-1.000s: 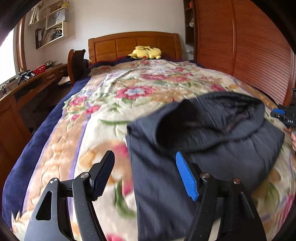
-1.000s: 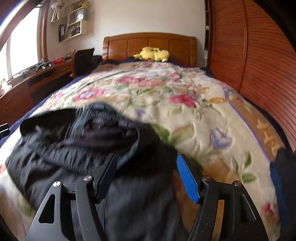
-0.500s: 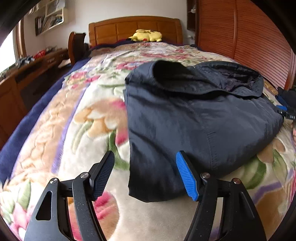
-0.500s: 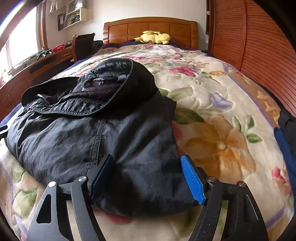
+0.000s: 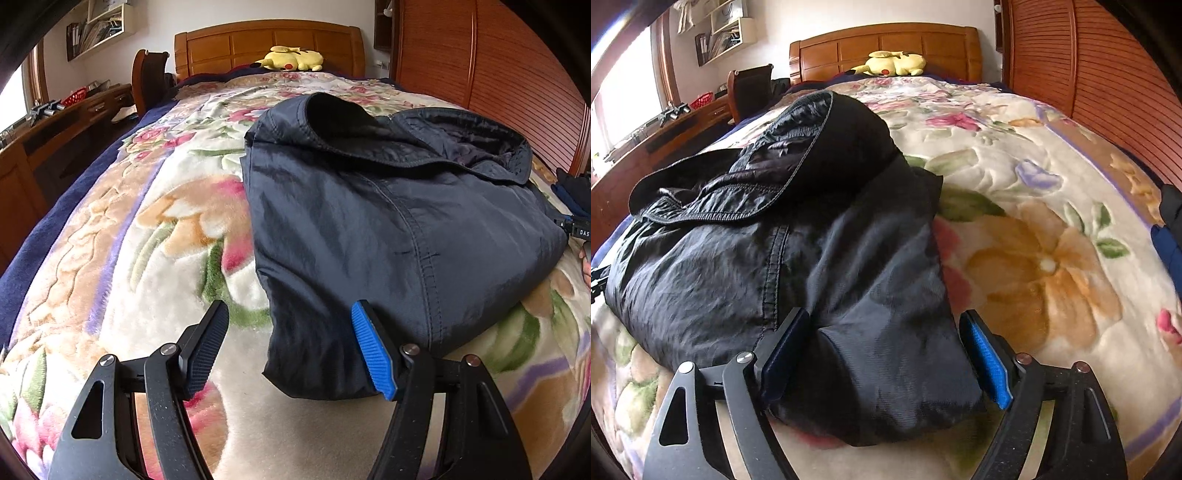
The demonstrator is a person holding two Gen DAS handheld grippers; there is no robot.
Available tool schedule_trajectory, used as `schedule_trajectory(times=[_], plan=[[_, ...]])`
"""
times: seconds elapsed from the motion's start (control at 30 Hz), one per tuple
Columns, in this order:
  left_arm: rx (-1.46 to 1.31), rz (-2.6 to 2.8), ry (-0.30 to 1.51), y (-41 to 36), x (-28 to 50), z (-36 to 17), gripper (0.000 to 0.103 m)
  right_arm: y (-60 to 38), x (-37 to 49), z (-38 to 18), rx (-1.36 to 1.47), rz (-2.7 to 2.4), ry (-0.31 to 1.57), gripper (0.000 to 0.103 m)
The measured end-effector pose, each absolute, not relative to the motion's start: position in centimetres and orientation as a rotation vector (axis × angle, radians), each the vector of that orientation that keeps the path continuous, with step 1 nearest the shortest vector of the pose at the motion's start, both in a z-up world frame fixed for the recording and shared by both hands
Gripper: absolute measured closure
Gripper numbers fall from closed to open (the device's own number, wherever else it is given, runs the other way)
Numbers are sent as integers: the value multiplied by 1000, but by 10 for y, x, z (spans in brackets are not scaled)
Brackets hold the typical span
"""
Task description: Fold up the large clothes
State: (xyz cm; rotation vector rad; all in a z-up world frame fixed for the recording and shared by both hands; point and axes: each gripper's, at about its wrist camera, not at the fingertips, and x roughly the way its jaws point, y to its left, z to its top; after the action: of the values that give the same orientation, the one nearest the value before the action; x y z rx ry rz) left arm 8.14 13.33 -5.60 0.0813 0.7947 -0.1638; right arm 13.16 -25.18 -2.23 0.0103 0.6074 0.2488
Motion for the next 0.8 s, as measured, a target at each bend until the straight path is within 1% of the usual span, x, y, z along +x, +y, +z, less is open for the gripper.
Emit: schedule_trajectory(times=[0.17, 0.23, 0.27, 0.33, 0.43, 0.53, 0.57, 0.6, 0.63, 0.7, 0.73, 0.77, 0.8], plan=[[125, -160, 776, 128, 75, -52, 33, -251, 135, -23, 14, 255, 623, 19], [120, -179, 779, 127, 73, -52, 40, -250, 136, -24, 16, 260, 631, 19], [114, -186, 785, 128, 73, -52, 42, -250, 137, -24, 18, 265, 635, 21], [100, -200, 792, 129, 71, -53, 48, -249, 139, -24, 22, 278, 642, 23], [82, -225, 803, 129, 70, -54, 55, -249, 142, -26, 32, 311, 661, 29], [88, -230, 809, 127, 71, -55, 72, -251, 145, -27, 54, 354, 678, 39], [88, -235, 809, 127, 70, -55, 76, -250, 145, -27, 57, 369, 681, 45], [87, -239, 808, 126, 69, -54, 83, -250, 144, -27, 53, 379, 679, 51], [86, -242, 805, 125, 68, -54, 88, -248, 143, -26, 43, 384, 674, 54], [91, -242, 791, 123, 64, -50, 92, -243, 138, -22, -2, 378, 656, 68], [98, -237, 779, 121, 61, -48, 93, -241, 134, -20, -24, 370, 646, 72], [102, -232, 767, 121, 58, -46, 94, -239, 129, -17, -48, 354, 622, 77], [104, -229, 754, 121, 55, -43, 94, -237, 125, -15, -62, 343, 605, 80]])
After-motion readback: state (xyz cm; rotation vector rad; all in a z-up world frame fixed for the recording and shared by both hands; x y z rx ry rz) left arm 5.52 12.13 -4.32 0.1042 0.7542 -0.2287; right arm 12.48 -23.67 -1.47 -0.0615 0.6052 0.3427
